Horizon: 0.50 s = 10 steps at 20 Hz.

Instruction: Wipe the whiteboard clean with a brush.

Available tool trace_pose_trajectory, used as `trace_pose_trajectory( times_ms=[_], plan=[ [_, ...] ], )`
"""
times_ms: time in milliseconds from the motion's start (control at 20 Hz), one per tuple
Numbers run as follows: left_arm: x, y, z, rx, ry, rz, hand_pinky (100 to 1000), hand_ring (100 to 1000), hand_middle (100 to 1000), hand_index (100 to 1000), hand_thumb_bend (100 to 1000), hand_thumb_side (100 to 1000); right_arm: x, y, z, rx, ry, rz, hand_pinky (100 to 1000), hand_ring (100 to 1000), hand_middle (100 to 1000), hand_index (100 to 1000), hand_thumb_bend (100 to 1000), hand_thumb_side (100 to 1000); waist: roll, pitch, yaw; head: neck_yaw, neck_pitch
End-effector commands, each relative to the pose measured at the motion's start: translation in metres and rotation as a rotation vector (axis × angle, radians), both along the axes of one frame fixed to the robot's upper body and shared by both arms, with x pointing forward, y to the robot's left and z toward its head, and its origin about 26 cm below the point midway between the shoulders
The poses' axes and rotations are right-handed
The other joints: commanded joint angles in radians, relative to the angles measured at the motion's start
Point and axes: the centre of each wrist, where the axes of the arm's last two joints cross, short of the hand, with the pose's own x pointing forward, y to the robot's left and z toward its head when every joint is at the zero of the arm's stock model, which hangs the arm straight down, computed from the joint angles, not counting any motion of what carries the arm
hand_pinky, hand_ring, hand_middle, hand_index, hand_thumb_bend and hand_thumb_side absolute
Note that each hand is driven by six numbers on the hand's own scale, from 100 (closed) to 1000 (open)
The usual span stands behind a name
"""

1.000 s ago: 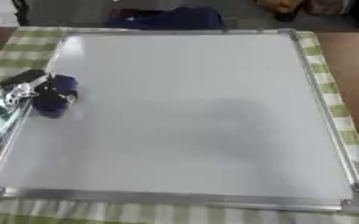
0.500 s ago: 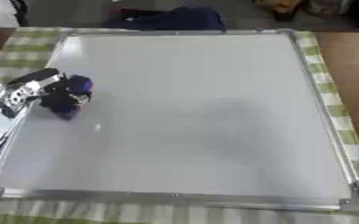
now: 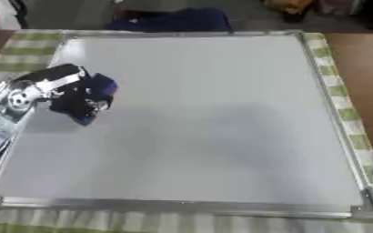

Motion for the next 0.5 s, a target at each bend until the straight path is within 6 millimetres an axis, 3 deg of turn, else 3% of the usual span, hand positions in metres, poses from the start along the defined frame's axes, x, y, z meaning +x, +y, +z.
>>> trace_pose_trajectory(
  times_ms=[50, 200, 500],
  plan=[
    [-0.017, -0.013, 0.022, 0.044, -0.084, -0.082, 381, 477, 307, 360, 100, 551, -0.003, -0.001, 0.010, -0.024, -0.032, 0.010, 627, 528, 443, 381, 100, 808, 0.000, -0.021, 0.001, -0.002, 0.001],
    [-0.024, -0.019, 0.024, 0.061, -0.102, -0.112, 381, 479, 307, 360, 100, 543, -0.003, -0.001, 0.011, -0.024, -0.033, 0.011, 627, 529, 443, 381, 100, 809, 0.000, -0.020, 0.002, -0.003, 0.002],
    [-0.036, -0.051, 0.022, 0.116, -0.121, -0.238, 382, 481, 308, 360, 100, 548, -0.003, 0.000, 0.011, -0.024, -0.033, 0.015, 627, 529, 443, 381, 100, 808, 0.001, -0.018, 0.000, 0.000, 0.003]
  ],
)
